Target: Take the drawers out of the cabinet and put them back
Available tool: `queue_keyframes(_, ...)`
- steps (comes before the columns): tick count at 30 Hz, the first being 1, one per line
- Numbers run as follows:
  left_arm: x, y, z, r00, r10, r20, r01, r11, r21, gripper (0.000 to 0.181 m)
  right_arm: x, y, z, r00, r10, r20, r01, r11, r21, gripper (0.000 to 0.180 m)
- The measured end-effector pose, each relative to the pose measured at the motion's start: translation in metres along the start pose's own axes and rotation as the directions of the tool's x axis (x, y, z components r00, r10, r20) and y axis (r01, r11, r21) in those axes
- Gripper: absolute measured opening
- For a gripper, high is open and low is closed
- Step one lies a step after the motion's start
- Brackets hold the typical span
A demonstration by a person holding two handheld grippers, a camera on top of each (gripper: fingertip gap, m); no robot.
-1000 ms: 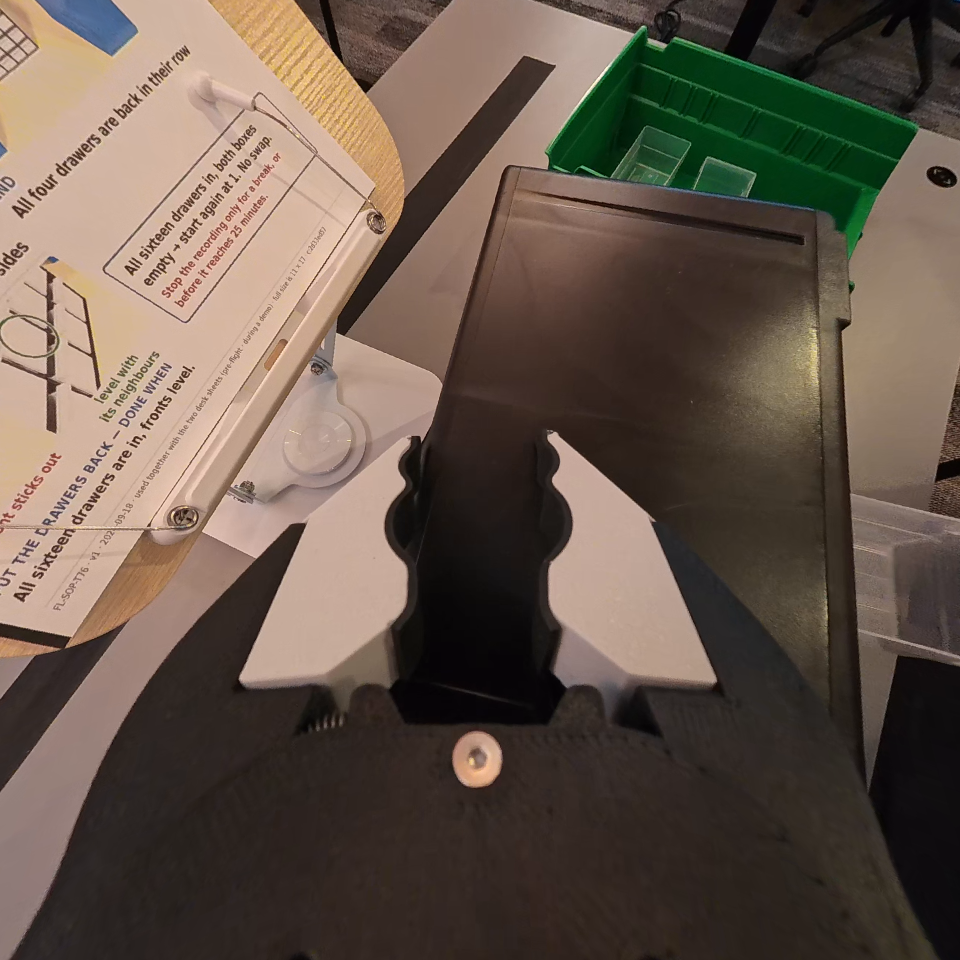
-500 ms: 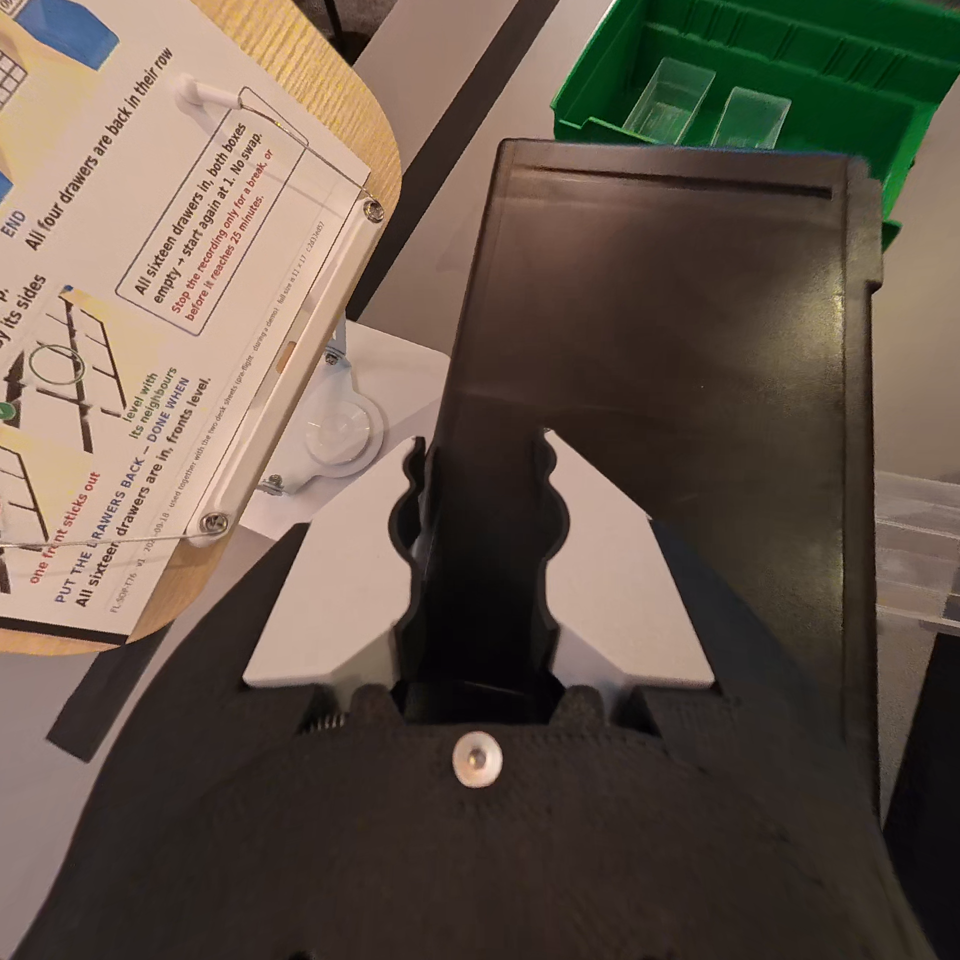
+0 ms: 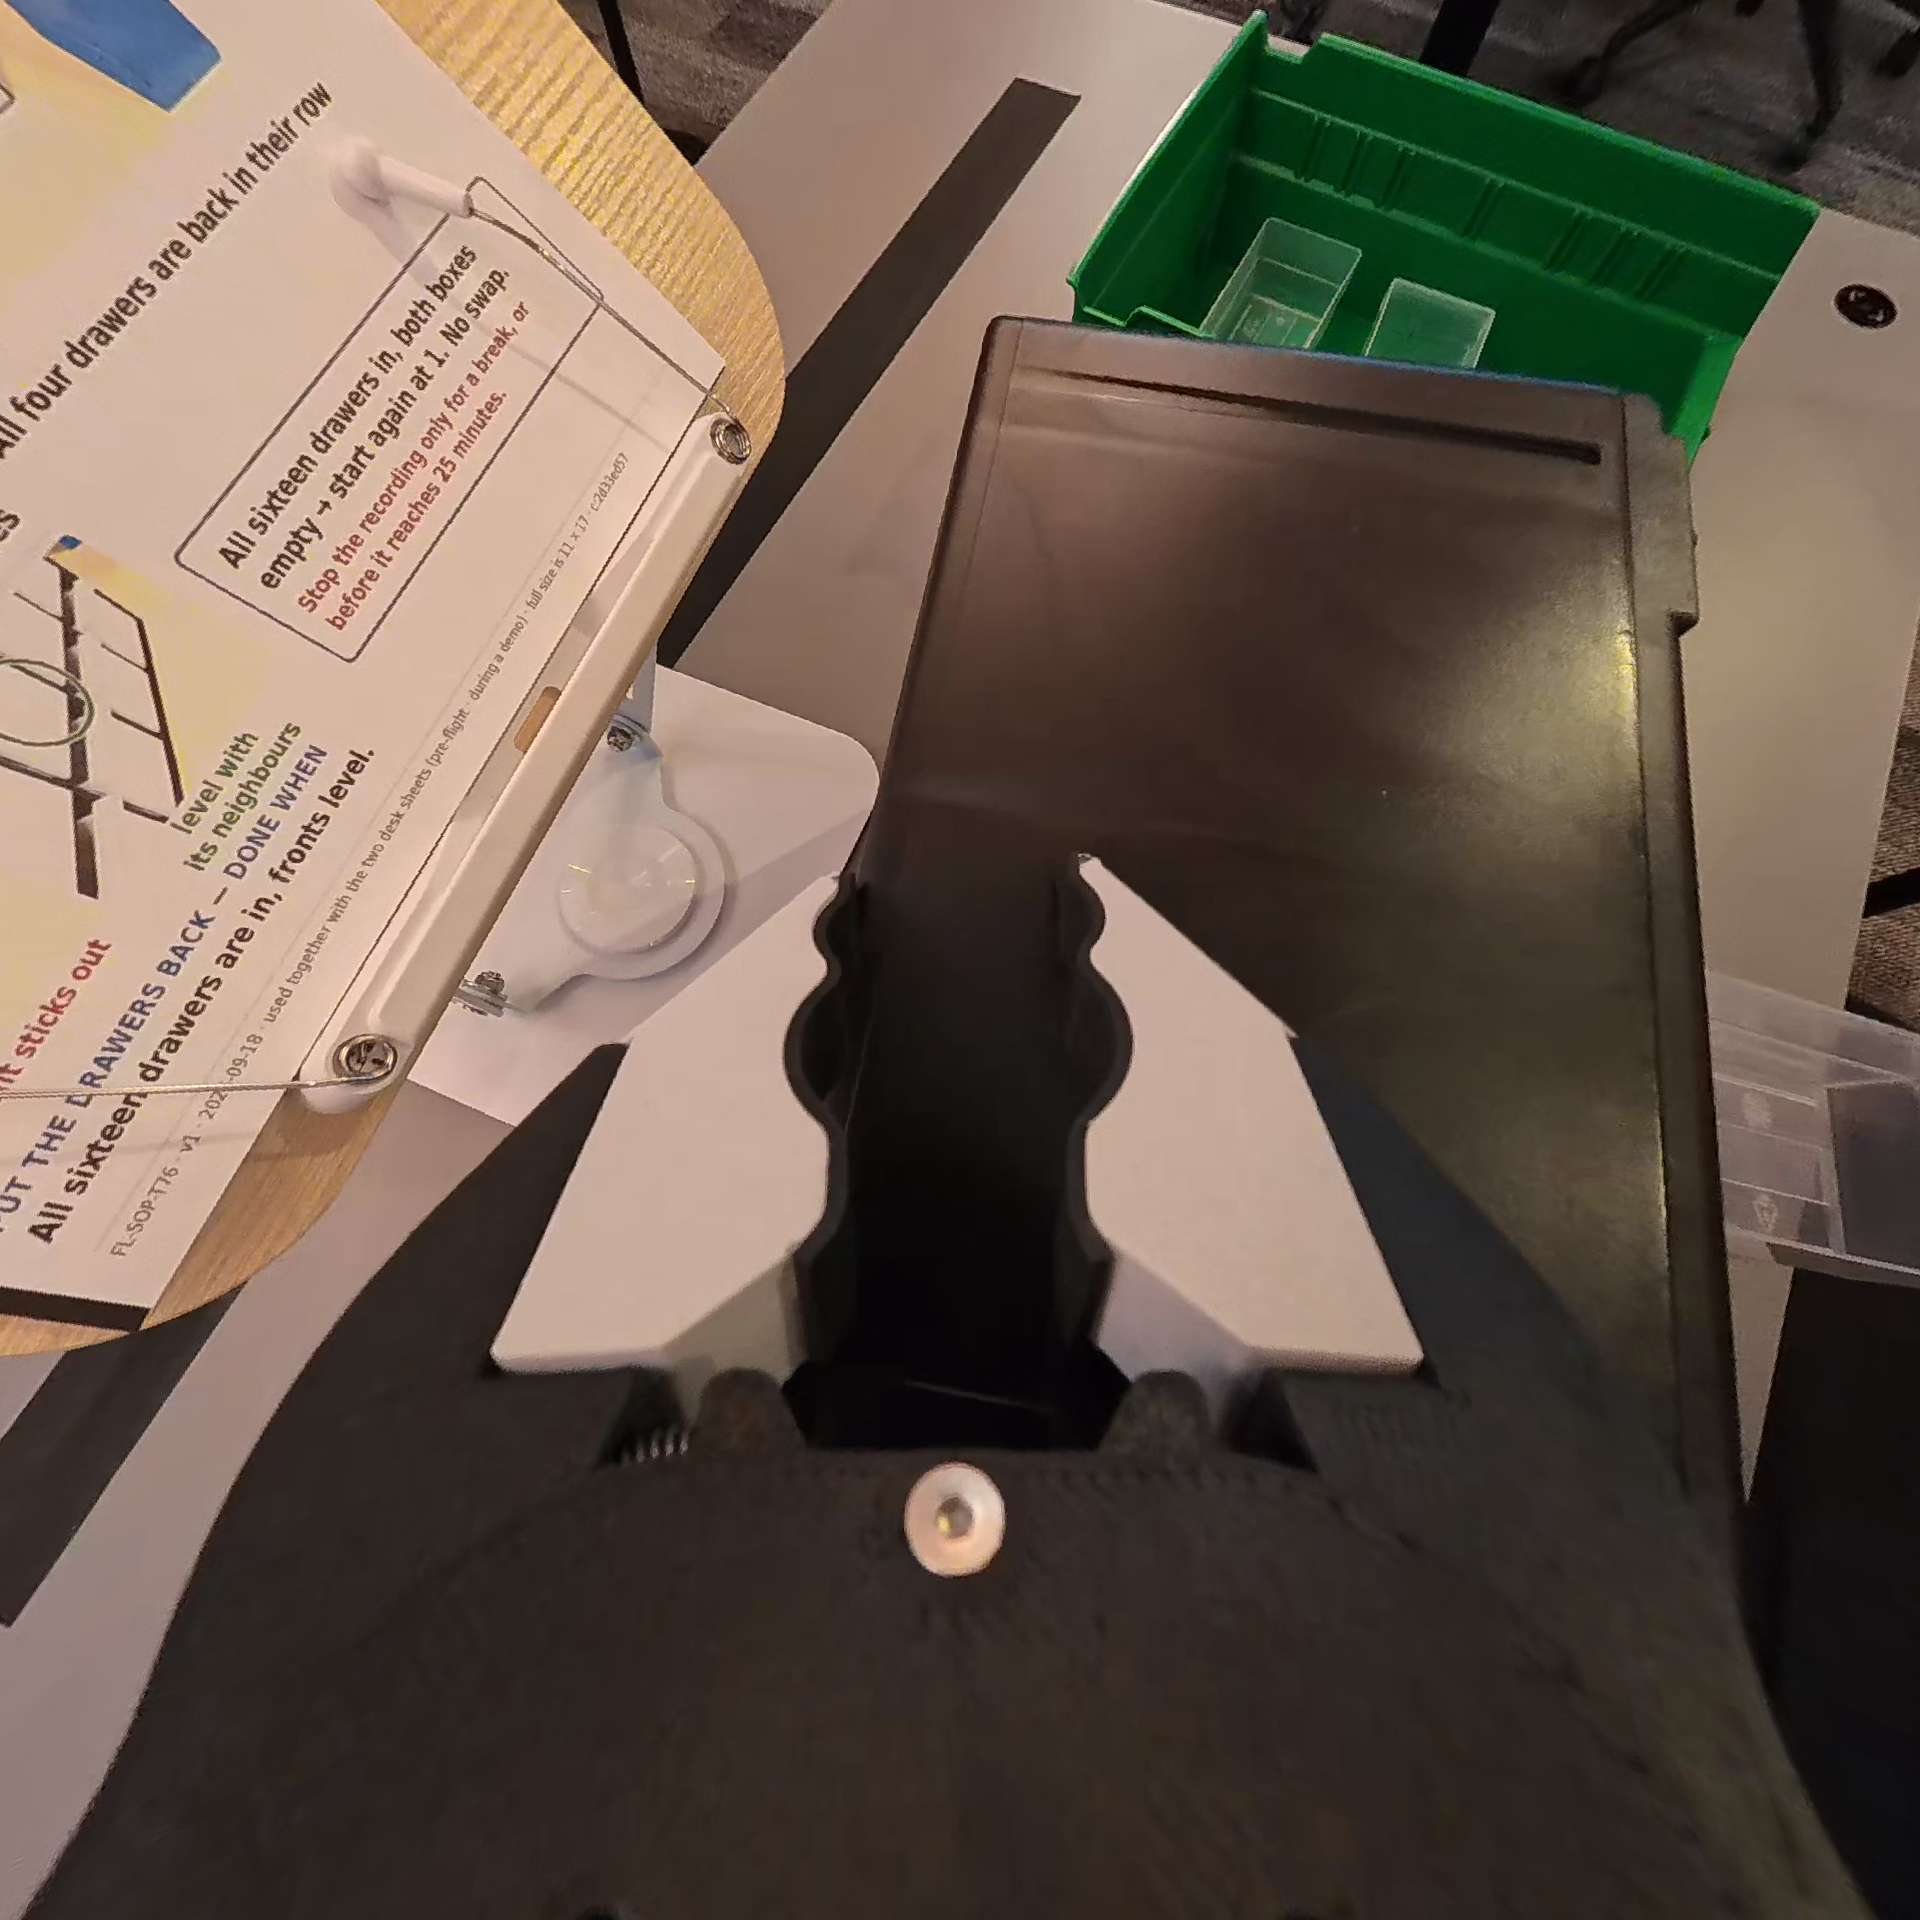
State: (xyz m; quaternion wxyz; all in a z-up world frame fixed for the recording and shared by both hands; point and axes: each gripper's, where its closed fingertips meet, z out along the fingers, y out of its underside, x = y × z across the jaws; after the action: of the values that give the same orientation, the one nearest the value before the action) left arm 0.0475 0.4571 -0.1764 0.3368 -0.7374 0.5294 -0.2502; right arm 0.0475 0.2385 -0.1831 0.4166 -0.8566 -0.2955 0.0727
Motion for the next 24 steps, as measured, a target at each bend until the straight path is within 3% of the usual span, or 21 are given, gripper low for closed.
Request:
queue_keyframes(1, 0.0, 0.0, 0.0, 1.0, 0.0, 0.003, 0.0, 1.0, 0.006, 0.039, 0.007, 0.001, 0.011, 1.0, 0.019, -0.015, -0.02, 0.999, -0.03, 0.123)
queue_keyframes(5, 0.0, 0.0, 0.0, 1.0, 0.005, 0.006, -0.005, 1.0, 0.007, 0.038, 0.019, 0.015, 0.049, 0.998, 0.01, -0.06, -0.02, 0.986, -0.164, 0.117)
queue_keyframes(10, 0.0, -0.001, 0.0, 1.0, 0.011, 0.008, -0.011, 1.0, 0.009, 0.038, 0.027, 0.021, 0.066, 0.997, 0.035, -0.064, -0.047, 0.978, -0.205, 0.072)
queue_keyframes(20, -0.001, -0.002, 0.001, 1.0, 0.007, 0.005, -0.007, 1.0, 0.015, 0.035, 0.029, 0.02, 0.049, 0.991, 0.081, 0.109, -0.036, 0.93, -0.365, 0.06)
queue_keyframes(24, 0.0, -0.002, 0.001, 1.0, 0.007, 0.006, -0.007, 1.0, 0.016, 0.034, 0.027, 0.016, 0.041, 0.976, 0.163, 0.143, -0.097, 0.919, -0.382, 0.058)
